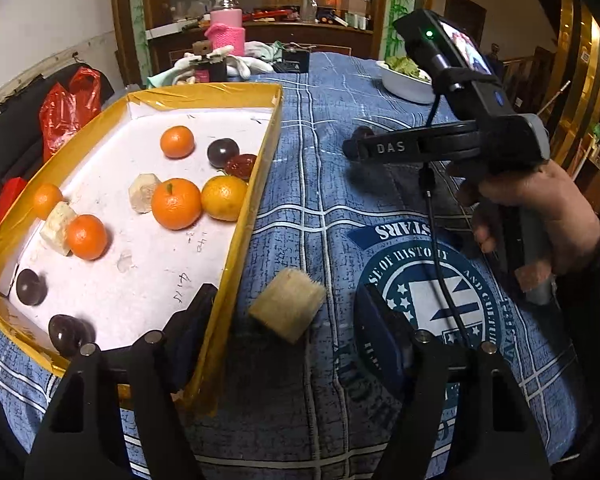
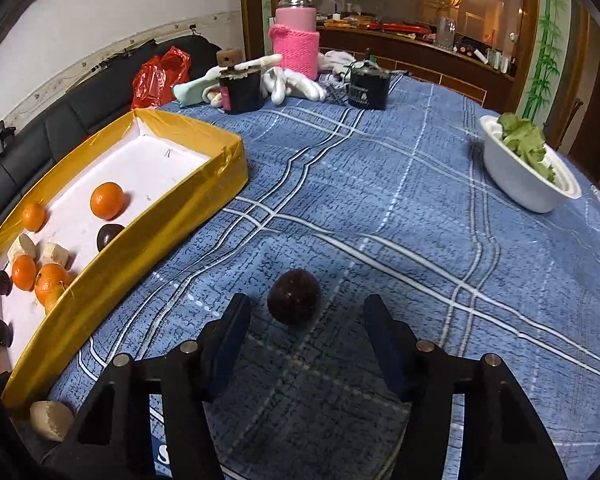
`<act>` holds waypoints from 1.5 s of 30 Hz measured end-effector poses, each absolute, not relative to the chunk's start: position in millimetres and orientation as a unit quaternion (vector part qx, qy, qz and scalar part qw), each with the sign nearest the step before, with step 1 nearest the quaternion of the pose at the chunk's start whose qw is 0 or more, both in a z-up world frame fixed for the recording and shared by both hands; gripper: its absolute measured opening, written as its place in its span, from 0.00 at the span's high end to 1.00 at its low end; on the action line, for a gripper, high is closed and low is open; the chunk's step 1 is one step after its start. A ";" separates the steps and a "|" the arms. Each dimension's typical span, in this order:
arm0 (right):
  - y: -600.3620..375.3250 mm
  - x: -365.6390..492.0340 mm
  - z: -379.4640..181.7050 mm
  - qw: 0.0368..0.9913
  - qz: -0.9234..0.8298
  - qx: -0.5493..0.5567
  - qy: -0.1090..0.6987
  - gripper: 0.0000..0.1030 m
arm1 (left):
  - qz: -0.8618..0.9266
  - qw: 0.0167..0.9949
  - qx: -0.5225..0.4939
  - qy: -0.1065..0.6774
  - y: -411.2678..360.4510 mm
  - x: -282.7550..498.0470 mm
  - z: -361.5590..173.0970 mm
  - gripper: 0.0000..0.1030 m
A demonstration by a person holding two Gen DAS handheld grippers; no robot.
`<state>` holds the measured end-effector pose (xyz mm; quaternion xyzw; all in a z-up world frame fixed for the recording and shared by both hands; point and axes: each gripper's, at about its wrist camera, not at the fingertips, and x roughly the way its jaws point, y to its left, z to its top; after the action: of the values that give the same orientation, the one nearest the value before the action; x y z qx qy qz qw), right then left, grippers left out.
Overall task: Organize fruits
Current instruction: 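Grasp the last dark plum with the right tool while the left tool approaches the cream block, then grasp the cream block with the left tool while the right tool holds the plum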
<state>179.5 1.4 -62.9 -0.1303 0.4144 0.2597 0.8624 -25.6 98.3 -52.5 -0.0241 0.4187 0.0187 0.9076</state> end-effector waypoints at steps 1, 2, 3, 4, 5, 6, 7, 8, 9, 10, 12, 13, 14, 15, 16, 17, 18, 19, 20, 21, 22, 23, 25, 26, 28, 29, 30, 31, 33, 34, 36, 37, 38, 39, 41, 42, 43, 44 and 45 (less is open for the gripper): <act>2.5 180.1 -64.5 0.862 0.261 -0.131 0.414 0.43 | 0.024 0.907 -0.015 0.421 97.8 -25.6 -53.1 0.37; 2.8 180.2 -64.8 0.862 0.262 -0.130 0.414 0.44 | 0.033 0.906 -0.006 0.422 97.9 -25.5 -53.7 0.48; 2.9 181.0 -64.9 0.861 0.265 -0.127 0.414 0.44 | 0.037 0.906 -0.011 0.420 101.5 -24.8 -53.5 0.55; 2.9 181.7 -65.1 0.861 0.268 -0.124 0.415 0.47 | 0.040 0.907 -0.018 0.420 105.4 -23.9 -53.9 0.59; 2.9 182.2 -65.3 0.860 0.271 -0.123 0.415 0.49 | 0.042 0.906 -0.022 0.421 108.0 -23.1 -54.5 0.62; 2.6 182.1 -65.2 0.859 0.273 -0.121 0.415 0.50 | 0.043 0.905 -0.022 0.423 108.3 -21.3 -54.8 0.63; 2.8 182.0 -65.3 0.859 0.275 -0.121 0.415 0.50 | 0.047 0.903 -0.014 0.426 105.6 -19.8 -55.2 0.63; 3.3 181.6 -65.2 0.858 0.275 -0.122 0.415 0.53 | 0.050 0.903 -0.003 0.428 101.3 -18.4 -55.8 0.64; 4.4 181.2 -65.3 0.858 0.278 -0.124 0.415 0.54 | 0.051 0.902 0.004 0.428 99.1 -18.3 -56.0 0.65; 4.8 180.1 -65.0 0.857 0.279 -0.125 0.415 0.58 | 0.050 0.903 0.004 0.427 98.5 -18.5 -56.1 0.66; 6.5 179.5 -65.1 0.855 0.282 -0.128 0.416 0.63 | 0.050 0.904 0.004 0.426 99.5 -18.5 -55.6 0.69; 6.6 179.0 -65.1 0.855 0.282 -0.129 0.416 0.70 | 0.046 0.903 0.002 0.426 100.3 -18.6 -55.1 0.70; 6.5 179.0 -64.7 0.855 0.280 -0.129 0.417 0.72 | 0.043 0.903 0.000 0.426 100.7 -19.5 -54.5 0.71; 5.4 179.5 -64.2 0.856 0.277 -0.128 0.418 0.75 | 0.041 0.904 -0.003 0.426 101.3 -21.3 -53.8 0.71; 3.8 179.8 -63.9 0.855 0.277 -0.124 0.420 0.76 | 0.039 0.904 -0.005 0.425 101.2 -22.9 -53.6 0.71; 1.9 179.6 -63.7 0.855 0.276 -0.120 0.422 0.76 | 0.039 0.905 -0.003 0.423 100.6 -23.4 -53.8 0.71; -0.8 178.7 -63.4 0.855 0.275 -0.117 0.424 0.76 | 0.038 0.907 -0.001 0.420 100.4 -24.3 -54.0 0.71; -2.9 178.3 -63.2 0.855 0.274 -0.114 0.426 0.76 | 0.036 0.908 -0.005 0.418 101.7 -24.9 -53.7 0.71; -5.7 177.4 -63.0 0.855 0.271 -0.111 0.427 0.76 | 0.034 0.909 -0.013 0.415 104.0 -26.1 -53.1 0.71; -8.6 176.2 -62.9 0.856 0.271 -0.107 0.428 0.76 | 0.030 0.912 -0.023 0.409 107.2 -28.6 -51.8 0.71; -9.7 175.4 -63.0 0.856 0.271 -0.106 0.428 0.76 | 0.027 0.914 -0.023 0.405 108.0 -31.4 -50.0 0.70; -10.7 174.6 -62.8 0.856 0.270 -0.106 0.428 0.76 | 0.026 0.918 -0.021 0.396 108.4 -35.8 -46.2 0.69; -11.1 174.5 -62.5 0.856 0.268 -0.106 0.430 0.76 | 0.026 0.933 -0.005 0.358 105.7 -51.4 -30.8 0.65; -10.5 174.3 -62.4 0.856 0.267 -0.108 0.430 0.76 | 0.022 0.940 0.006 0.340 102.5 -58.8 -24.0 0.57; -9.8 174.1 -62.5 0.856 0.266 -0.111 0.428 0.75 | -0.002 0.950 0.020 0.313 92.0 -70.9 -15.3 0.44; -10.0 174.0 -62.6 0.857 0.266 -0.110 0.428 0.75 | -0.017 0.950 0.024 0.312 86.8 -71.9 -16.2 0.43; -10.7 174.1 -62.7 0.857 0.266 -0.106 0.427 0.75 | -0.021 0.947 0.023 0.320 84.2 -68.7 -19.7 0.43; -11.4 173.9 -62.8 0.858 0.266 -0.104 0.427 0.75 | -0.024 0.940 0.018 0.339 82.2 -62.2 -26.9 0.43; -11.3 173.3 -62.8 0.858 0.268 -0.106 0.424 0.75 | -0.014 0.931 0.007 0.364 83.5 -53.5 -37.6 0.43; -11.4 173.4 -62.6 0.858 0.269 -0.106 0.424 0.75 | -0.011 0.935 0.013 0.354 81.4 -55.5 -38.3 0.43; -12.7 173.2 -63.0 0.858 0.272 -0.104 0.422 0.75 | -0.029 0.931 0.014 0.362 75.2 -52.1 -39.1 0.43; -13.4 173.3 -63.1 0.858 0.274 -0.103 0.421 0.75 | -0.030 0.936 0.018 0.350 71.2 -53.1 -35.4 0.43; -14.2 173.4 -63.2 0.858 0.276 -0.101 0.422 0.75 | -0.032 0.941 0.029 0.334 65.4 -58.0 -32.2 0.43; -15.0 173.7 -63.1 0.857 0.278 -0.099 0.422 0.75 | -0.027 0.945 0.050 0.321 58.9 -59.0 -29.9 0.43; -16.0 174.5 -63.1 0.856 0.281 -0.095 0.423 0.75 | -0.020 0.941 0.063 0.332 55.4 -51.4 -36.6 0.43; -16.2 174.1 -62.9 0.856 0.281 -0.094 0.424 0.75 | -0.012 0.936 0.060 0.346 58.0 -46.6 -41.6 0.43; -16.4 174.0 -62.6 0.856 0.281 -0.094 0.424 0.75 | 0.006 0.934 0.059 0.353 62.3 -43.1 -47.2 0.43; -16.2 174.1 -62.6 0.856 0.281 -0.094 0.424 0.75 | 0.022 0.936 0.067 0.346 65.2 -43.0 -48.6 0.44; -16.5 174.1 -62.5 0.856 0.282 -0.093 0.424 0.75 | 0.020 0.935 0.069 0.346 66.7 -41.8 -48.7 0.44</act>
<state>174.1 -16.5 -62.5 -0.0934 0.4243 0.2816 0.8555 -41.8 66.7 -48.7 0.0691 0.3463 0.0204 0.9354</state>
